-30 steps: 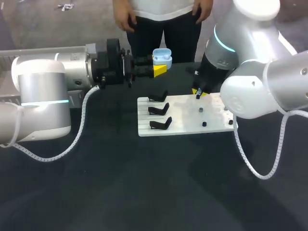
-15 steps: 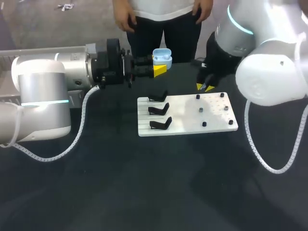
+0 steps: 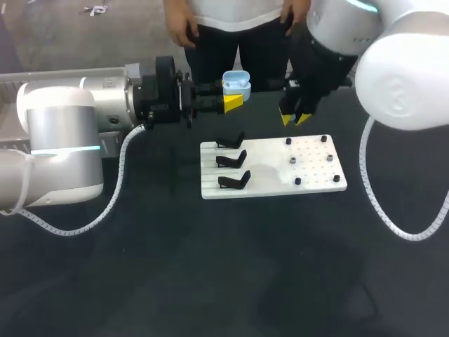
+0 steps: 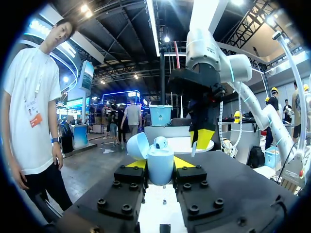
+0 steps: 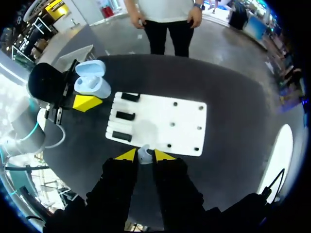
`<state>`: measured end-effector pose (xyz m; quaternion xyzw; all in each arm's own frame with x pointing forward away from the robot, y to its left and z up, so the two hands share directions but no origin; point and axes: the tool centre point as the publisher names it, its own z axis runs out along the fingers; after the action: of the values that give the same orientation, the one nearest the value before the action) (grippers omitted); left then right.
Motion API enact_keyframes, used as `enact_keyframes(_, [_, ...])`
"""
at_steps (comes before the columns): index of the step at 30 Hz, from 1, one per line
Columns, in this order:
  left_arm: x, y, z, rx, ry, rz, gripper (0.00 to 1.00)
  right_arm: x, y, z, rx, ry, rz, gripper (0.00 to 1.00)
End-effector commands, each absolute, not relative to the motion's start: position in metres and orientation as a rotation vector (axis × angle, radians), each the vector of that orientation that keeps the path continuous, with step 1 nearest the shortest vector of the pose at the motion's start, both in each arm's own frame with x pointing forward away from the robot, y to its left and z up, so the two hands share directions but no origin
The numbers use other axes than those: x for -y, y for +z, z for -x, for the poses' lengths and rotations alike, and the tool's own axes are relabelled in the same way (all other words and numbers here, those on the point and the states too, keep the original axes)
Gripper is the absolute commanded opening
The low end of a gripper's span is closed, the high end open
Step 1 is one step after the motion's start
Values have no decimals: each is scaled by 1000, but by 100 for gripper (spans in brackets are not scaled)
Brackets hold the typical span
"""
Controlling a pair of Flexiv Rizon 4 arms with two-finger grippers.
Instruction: Pick up each earbud case from the left stands, insert the matching earbuds, close the lid, and place the case in the box.
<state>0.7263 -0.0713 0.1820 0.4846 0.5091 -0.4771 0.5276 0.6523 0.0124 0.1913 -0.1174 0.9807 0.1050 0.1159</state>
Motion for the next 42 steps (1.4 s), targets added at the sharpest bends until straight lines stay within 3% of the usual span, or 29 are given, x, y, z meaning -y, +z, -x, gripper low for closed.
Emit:
enact_keyframes(1, [72, 182, -725, -1218, -1135, -1154, 0, -26, 221, -653, -2888, 287, 387, 0])
enact_keyframes(22, [72, 182, -725, -1218, -1135, -1154, 0, -84, 257, -688, -2824, 236, 673, 0])
enact_keyframes(42, [72, 182, -725, -1218, -1135, -1154, 0, -112, 252, -695, -2810, 218, 757, 0])
